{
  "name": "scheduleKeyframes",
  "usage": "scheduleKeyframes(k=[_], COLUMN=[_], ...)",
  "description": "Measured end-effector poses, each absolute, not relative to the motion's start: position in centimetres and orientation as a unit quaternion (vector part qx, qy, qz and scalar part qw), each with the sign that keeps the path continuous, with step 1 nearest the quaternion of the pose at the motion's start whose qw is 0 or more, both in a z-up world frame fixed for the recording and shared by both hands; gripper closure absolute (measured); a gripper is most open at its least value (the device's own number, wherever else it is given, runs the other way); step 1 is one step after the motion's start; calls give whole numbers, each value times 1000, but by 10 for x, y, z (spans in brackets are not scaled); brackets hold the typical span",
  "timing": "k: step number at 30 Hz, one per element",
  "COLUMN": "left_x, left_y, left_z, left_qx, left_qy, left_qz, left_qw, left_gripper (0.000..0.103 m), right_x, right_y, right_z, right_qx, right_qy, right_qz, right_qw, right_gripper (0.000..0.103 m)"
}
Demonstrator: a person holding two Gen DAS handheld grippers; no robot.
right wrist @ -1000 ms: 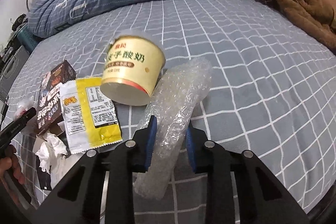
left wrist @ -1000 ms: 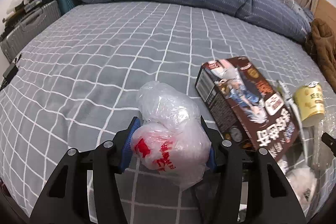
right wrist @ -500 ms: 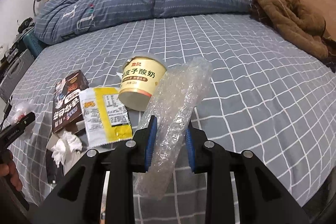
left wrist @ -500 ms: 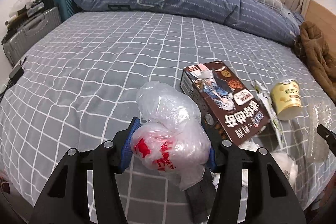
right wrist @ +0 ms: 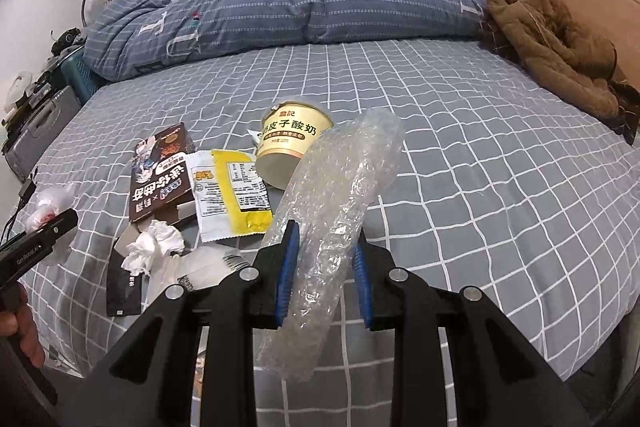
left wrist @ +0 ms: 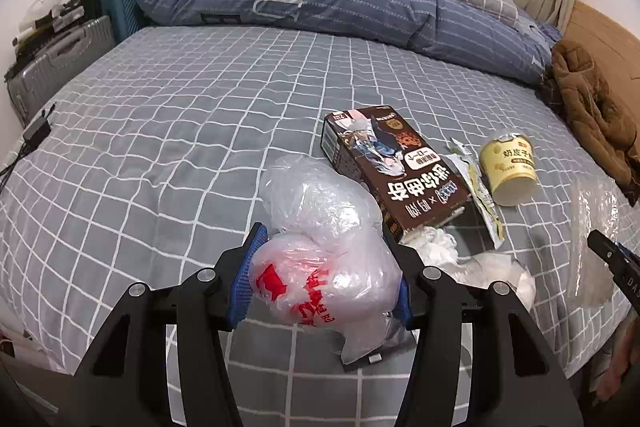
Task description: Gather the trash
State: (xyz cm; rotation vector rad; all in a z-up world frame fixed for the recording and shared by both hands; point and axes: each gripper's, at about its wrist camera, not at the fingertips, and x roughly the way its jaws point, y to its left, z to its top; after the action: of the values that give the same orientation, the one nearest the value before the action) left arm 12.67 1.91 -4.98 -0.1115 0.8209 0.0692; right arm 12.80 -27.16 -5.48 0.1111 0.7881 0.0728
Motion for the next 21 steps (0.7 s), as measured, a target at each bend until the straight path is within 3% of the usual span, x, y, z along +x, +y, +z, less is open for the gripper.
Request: scheduleKeyframes(k=[21], left_x=[71], left_y=[1], left_z=[-39], left_qx=[-48], left_qy=[394], left_qz=[16], left_qw=[918], left_gripper=[50], right_x=[73], right_y=[-256], right_z=[-34], right_qx=[46], right_qy=[367], right_qz=[53], right_qw=[927], right_gripper=[78])
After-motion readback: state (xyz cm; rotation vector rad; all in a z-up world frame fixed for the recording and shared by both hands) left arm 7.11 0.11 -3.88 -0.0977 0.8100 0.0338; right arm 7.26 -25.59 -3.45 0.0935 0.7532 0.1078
